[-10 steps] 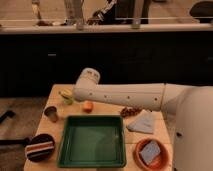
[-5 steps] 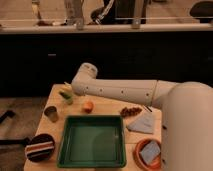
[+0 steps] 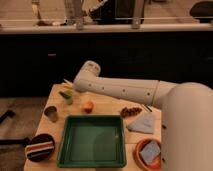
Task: Place banana in paper cup
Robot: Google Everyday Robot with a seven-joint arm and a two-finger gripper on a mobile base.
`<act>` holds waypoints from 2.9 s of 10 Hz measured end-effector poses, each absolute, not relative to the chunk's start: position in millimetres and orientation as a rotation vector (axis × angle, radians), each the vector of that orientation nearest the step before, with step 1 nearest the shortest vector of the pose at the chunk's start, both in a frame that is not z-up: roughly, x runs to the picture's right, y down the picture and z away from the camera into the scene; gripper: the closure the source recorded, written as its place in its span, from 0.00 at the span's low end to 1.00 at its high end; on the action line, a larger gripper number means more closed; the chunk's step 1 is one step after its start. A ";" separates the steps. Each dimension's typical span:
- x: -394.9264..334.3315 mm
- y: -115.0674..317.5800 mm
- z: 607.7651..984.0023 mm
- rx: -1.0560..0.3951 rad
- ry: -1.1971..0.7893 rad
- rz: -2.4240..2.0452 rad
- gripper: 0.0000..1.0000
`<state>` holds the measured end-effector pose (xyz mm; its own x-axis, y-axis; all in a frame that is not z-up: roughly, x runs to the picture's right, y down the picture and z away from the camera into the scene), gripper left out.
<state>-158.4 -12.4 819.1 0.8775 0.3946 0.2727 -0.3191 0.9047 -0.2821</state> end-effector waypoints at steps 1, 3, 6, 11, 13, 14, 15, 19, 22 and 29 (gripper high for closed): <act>-157.9 -12.2 819.4 -0.233 -0.331 0.376 1.00; -157.6 -12.5 819.6 -0.233 -0.331 0.376 1.00; -163.3 -24.8 830.4 -0.201 -0.303 0.342 1.00; -170.3 -67.1 863.5 -0.152 -0.270 0.301 1.00; -158.9 -76.9 877.6 -0.149 -0.245 0.318 1.00; -156.2 -77.6 880.6 -0.149 -0.237 0.322 1.00; -153.2 -78.0 884.6 -0.151 -0.226 0.326 1.00; -149.5 -77.8 902.3 -0.167 -0.186 0.321 1.00; -151.6 -76.4 913.4 -0.179 -0.173 0.313 1.00; -140.8 -77.5 924.9 -0.196 -0.169 0.357 1.00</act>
